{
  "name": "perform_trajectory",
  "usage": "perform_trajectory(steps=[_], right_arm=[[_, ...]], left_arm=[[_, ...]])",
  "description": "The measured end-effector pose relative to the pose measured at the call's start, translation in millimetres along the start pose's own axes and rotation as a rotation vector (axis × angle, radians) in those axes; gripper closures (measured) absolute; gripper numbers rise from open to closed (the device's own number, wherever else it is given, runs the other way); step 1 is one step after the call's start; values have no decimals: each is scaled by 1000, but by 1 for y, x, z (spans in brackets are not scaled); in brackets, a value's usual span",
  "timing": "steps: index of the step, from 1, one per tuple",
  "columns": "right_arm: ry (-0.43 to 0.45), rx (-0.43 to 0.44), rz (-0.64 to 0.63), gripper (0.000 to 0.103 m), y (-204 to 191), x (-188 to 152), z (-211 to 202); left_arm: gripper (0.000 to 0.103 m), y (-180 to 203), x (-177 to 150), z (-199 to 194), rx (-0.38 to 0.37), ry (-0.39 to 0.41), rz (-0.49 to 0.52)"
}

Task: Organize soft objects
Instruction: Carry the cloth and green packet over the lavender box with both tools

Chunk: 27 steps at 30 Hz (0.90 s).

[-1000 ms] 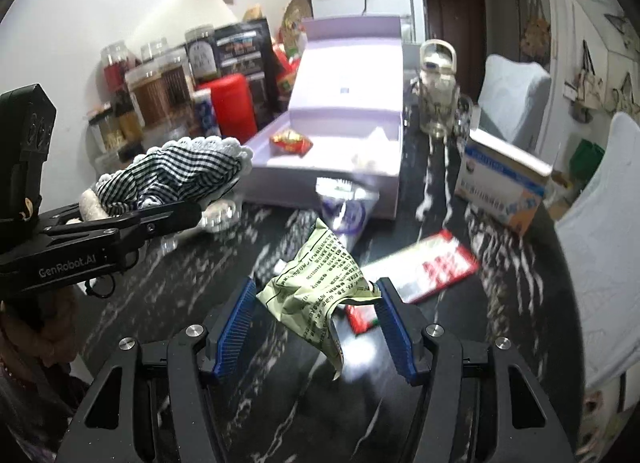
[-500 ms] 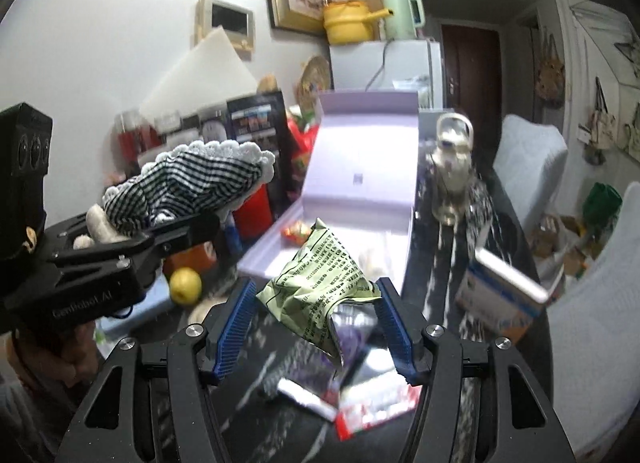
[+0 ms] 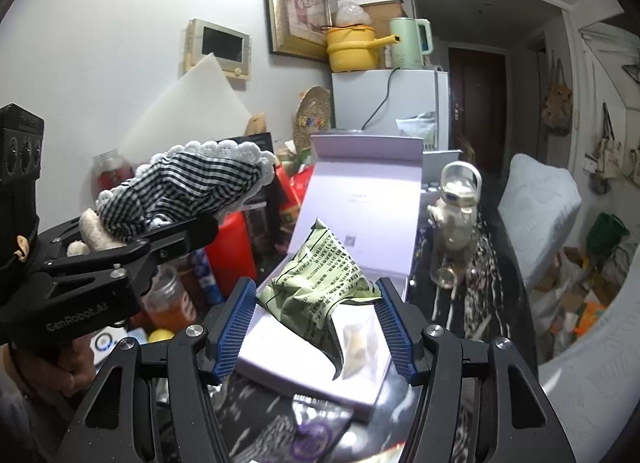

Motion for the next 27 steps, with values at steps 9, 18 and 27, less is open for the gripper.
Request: perform_trajectory(steps=[9,18,27], right_arm=[[-3,-2,13,42,19,25,47],[-35,-3,45,42,38,35,95],[-154,-38,58,42,54,19,143]], left_arm=[[52,-20,3,61,36,-50,-37],[52,-34,-15,111,77,-145,-20],[52,-41,-44,152,85,-270,-19]])
Point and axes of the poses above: each gripper's, at about its wrist camera, not at the fingertips, and z roughly the way its jaws point, y to its right, x to its top, the point moved 5 cm from there along z, roughly the way its jaws point, and after that the axes turned 11 degrees about z, right-handed, at the moved point
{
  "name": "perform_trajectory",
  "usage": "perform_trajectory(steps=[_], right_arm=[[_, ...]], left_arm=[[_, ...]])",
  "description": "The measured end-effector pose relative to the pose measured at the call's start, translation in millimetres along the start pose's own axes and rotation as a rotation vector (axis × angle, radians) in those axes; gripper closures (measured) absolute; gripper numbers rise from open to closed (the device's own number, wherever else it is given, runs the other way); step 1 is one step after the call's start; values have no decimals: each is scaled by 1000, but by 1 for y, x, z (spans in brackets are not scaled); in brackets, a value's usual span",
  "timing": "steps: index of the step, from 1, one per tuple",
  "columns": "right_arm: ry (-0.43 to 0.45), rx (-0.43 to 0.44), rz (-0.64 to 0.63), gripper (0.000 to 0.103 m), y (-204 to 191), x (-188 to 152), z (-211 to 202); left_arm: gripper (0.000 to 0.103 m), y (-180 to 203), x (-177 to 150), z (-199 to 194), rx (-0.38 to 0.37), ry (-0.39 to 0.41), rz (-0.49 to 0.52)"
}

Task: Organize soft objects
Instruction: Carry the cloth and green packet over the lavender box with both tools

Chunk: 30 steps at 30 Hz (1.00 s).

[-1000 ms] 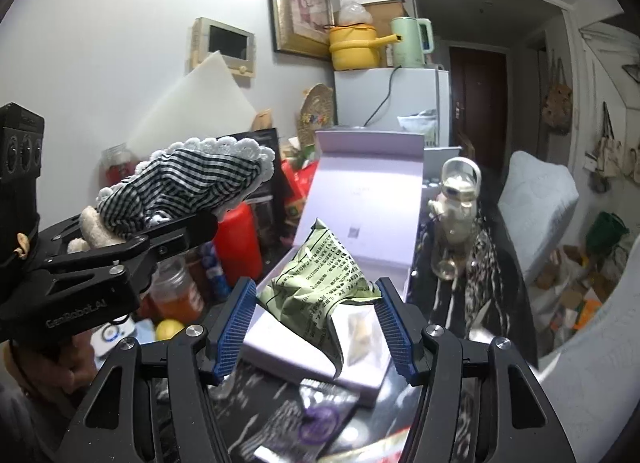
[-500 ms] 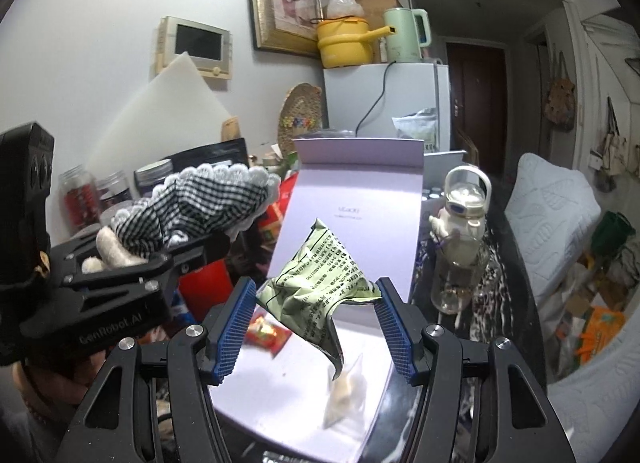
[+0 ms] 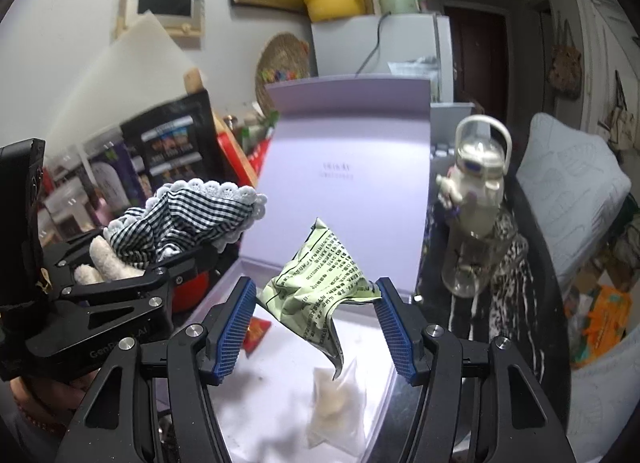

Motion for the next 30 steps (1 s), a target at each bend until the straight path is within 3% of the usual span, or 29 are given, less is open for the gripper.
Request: perform_trajectory(steps=[15,30], right_arm=[[-140,-34,44,42,23,-19,41],[-220,-102,45,42,35,-38,72]], left_arm=[[52,18,-28,48,-59,-180,24],[52,26,-53,81,-96,-322,27]])
Point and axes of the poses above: each gripper's, at about its wrist camera, not at the fingertips, and z roughly the way its jaws point, y to its right, x to its top, the point moved 5 cm from there along z, roughly the way its jaws point, and after that the axes turned 11 degrees about z, right-handed, at the moved point
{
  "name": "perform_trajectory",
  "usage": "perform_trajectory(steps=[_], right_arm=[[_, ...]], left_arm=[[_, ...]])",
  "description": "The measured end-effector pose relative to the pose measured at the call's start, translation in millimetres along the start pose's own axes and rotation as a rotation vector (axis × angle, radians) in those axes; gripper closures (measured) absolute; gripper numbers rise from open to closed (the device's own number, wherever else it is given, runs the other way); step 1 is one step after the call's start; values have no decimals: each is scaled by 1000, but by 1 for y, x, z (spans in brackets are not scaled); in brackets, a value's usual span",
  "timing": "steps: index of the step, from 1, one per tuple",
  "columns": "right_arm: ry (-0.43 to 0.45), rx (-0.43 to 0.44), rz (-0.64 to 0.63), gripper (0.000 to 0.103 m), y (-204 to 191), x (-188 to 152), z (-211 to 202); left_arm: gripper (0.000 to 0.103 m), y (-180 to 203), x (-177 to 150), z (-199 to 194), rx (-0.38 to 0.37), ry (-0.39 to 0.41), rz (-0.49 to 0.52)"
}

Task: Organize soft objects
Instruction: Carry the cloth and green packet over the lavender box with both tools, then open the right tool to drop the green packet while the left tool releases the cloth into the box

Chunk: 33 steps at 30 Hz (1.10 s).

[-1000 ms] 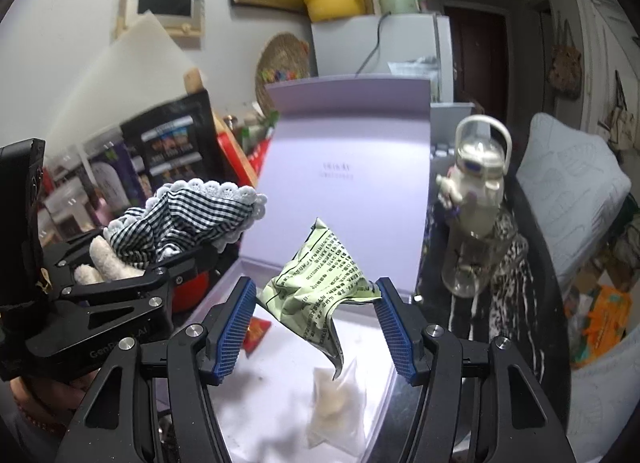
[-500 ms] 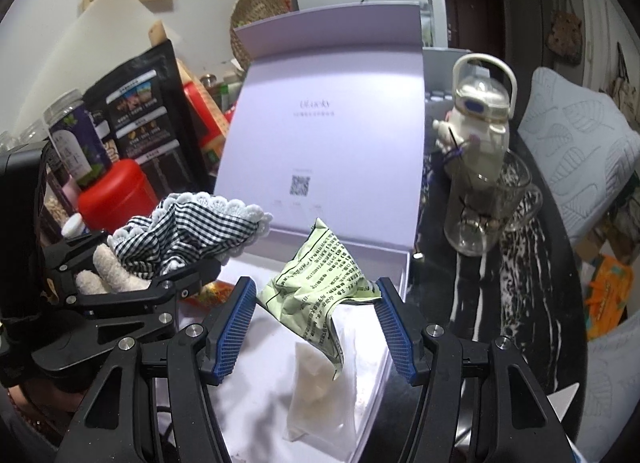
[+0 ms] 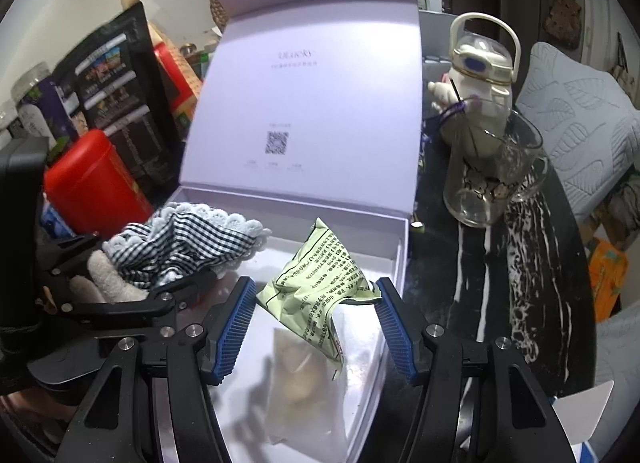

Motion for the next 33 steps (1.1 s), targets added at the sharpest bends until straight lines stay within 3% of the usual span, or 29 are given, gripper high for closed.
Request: perform_trajectory(steps=[18,25,33], right_arm=[[-43,-59,-43,40,-2,-8,22],[-51,-78,-64,38,-5,-8,16],[-17,-84,-74,37,-5,-7,-2]], left_arm=[[51,10,1,19,32,-82,24],[51,7,5,16,-45,-58,-39],[47,4,11,-6,57,7,-39]])
Point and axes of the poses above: each gripper's, at about its wrist camera, not at the fingertips, and z roughly the way its jaws point, y to its right, x to its top, the point moved 5 cm from there along z, roughly the way its jaws point, and after that the axes turned 11 degrees about z, right-handed, at the moved point
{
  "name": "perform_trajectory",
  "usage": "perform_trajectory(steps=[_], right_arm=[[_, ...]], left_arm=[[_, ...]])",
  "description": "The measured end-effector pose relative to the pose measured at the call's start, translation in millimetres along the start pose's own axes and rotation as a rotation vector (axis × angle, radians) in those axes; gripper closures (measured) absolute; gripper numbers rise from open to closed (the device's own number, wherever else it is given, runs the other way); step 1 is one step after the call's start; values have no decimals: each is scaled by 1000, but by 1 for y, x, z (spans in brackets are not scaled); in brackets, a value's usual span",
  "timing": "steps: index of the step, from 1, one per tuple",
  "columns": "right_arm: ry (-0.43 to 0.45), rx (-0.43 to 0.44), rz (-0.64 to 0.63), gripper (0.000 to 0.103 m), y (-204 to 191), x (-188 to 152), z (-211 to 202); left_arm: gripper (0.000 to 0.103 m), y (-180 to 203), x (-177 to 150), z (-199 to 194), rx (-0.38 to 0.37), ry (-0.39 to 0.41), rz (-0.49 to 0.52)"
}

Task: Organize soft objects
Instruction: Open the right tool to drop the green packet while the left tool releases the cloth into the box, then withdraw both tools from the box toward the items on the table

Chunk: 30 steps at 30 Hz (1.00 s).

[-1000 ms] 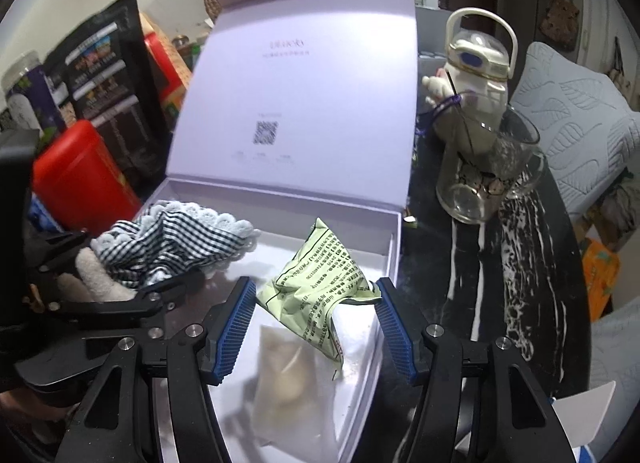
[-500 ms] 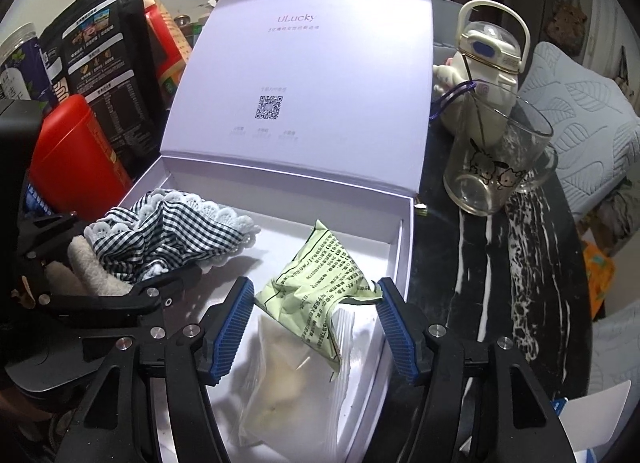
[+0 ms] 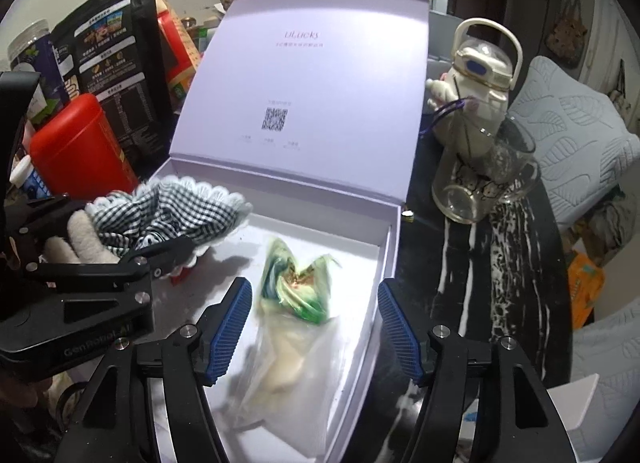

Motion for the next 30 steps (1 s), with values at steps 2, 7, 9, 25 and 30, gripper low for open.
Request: perform_trajectory(steps=[2,7,9,25,30], right_arm=[[13,4,5,37,1,1,-7],[59,17,8,37,0,6,-28],[80,23,8,37,0,8,-38],[328,118,-28,34,-27,6,-151],[361,160,-55,33,-44,-9,-180]], left_arm=[[47,-4,1,-7,11,20,-11],[47,-15,4,-33,40,72,-17],[44,-17,5,-44,42,97,-15],[40,-31,-11,-164,81,323,-52],[40,-38,-30,-196,87,353,-42]])
Point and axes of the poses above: each gripper's, at about its wrist camera, not at the fingertips, and z roughly the way its jaws point, y to its right, x to its top, the point moved 5 cm from there along z, roughly the way its jaws point, and after that the axes turned 11 degrees about z, right-handed, at the moved point
